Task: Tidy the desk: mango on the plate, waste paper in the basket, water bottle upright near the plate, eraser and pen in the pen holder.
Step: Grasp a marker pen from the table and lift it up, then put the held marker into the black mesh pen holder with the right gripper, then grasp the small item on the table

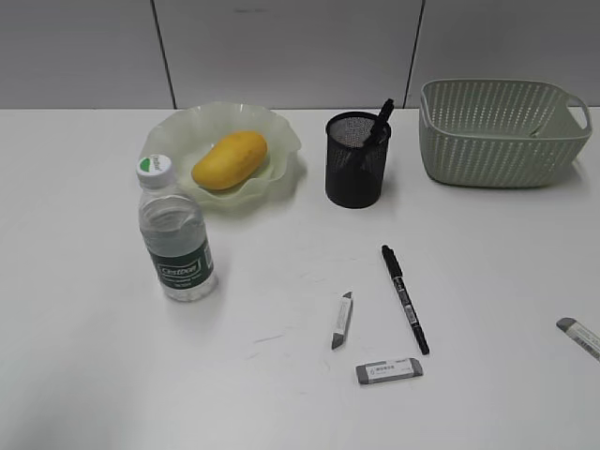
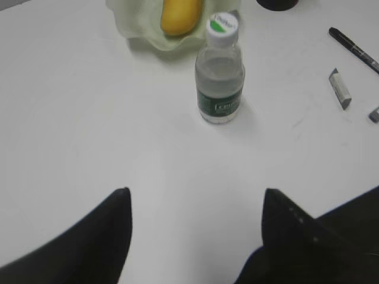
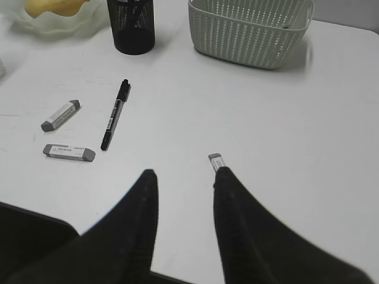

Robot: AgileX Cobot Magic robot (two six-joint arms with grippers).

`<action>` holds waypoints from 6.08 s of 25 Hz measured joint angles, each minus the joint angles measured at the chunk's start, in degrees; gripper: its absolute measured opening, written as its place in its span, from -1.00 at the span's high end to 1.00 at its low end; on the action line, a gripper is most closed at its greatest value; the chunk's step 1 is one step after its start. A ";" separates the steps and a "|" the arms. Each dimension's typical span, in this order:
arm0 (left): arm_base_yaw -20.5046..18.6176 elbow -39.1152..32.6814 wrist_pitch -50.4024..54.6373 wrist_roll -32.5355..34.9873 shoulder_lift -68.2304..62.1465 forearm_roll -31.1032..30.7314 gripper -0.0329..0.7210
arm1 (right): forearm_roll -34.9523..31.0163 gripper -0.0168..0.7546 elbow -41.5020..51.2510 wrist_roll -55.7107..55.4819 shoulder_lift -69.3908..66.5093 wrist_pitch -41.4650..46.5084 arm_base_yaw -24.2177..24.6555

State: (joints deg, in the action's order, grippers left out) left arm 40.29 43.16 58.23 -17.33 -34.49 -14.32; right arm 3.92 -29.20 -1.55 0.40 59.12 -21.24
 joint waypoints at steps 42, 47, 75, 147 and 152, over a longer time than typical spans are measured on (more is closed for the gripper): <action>-28.85 -12.28 3.06 0.00 34.82 0.75 -0.35 | -16.41 -0.05 -24.24 10.13 -90.03 -29.10 -0.20; -28.98 -12.28 3.06 0.00 34.82 0.75 -0.35 | -15.80 -0.05 -34.22 8.09 -107.04 -27.46 -3.44; -28.98 -12.28 3.06 0.00 34.82 0.80 -0.24 | -6.81 0.60 -39.97 -1.83 -103.67 -39.50 -4.44; -22.12 6.45 -16.79 27.44 -17.74 19.10 -0.01 | -0.28 0.13 0.01 -0.90 -4.31 0.54 -4.38; -0.95 14.62 -21.58 25.26 -35.27 17.71 0.01 | -0.17 0.14 0.01 -0.90 -4.31 0.54 -4.38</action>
State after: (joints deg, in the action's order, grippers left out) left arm 39.34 57.78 36.65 7.93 -69.76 3.39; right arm 3.75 -29.19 -2.45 -3.91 59.65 -25.63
